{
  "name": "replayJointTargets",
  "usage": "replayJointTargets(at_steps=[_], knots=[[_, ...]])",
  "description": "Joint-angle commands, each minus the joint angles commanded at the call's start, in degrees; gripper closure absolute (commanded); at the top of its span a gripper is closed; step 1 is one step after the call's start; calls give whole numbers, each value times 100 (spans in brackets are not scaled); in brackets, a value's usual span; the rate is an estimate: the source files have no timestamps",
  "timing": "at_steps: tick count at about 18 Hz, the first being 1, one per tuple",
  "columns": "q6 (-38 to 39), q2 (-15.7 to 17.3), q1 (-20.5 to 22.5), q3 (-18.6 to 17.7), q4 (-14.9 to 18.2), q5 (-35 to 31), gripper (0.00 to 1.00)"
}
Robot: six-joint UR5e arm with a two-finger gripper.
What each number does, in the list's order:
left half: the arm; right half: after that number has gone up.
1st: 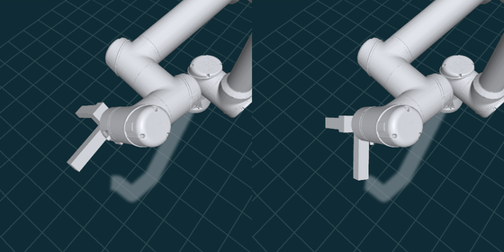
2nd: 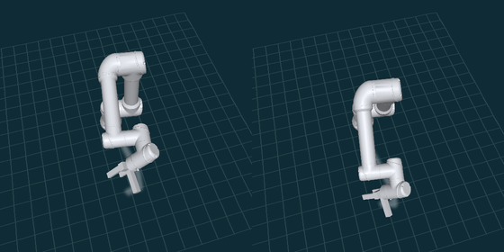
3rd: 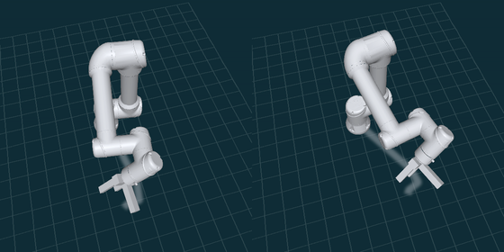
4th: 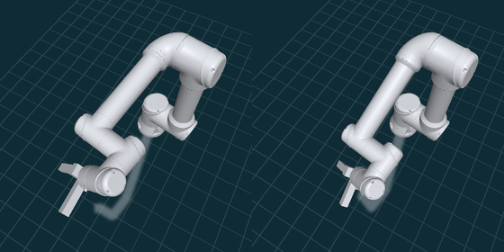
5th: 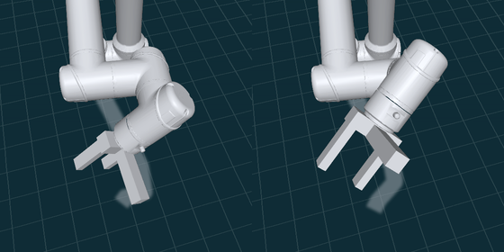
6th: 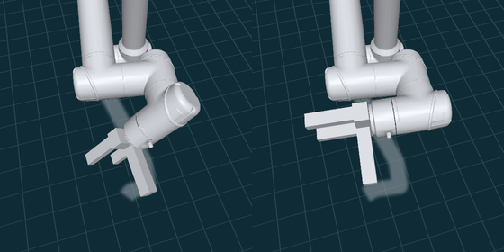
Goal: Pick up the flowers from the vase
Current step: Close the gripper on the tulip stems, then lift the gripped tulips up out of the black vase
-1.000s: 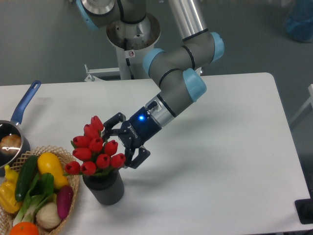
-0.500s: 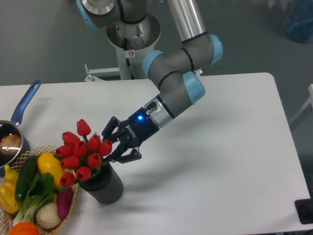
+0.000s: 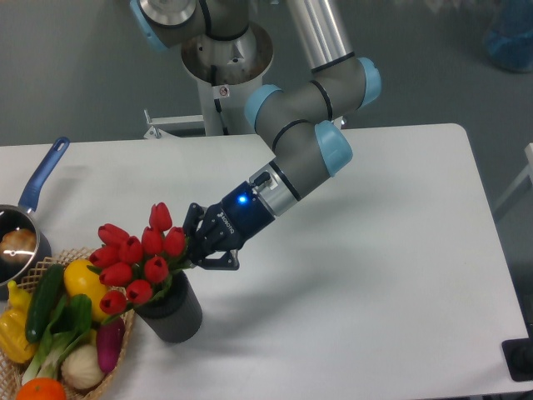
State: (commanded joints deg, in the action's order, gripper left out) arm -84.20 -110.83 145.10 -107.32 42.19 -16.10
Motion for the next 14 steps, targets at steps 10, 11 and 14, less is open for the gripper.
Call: replayJointTargets(at_steps=[10,11,14], knots=[[861,562,71,105,0,405,100],[957,589,79,166,0,492,100],[1457,668,79,456,9,765,100]])
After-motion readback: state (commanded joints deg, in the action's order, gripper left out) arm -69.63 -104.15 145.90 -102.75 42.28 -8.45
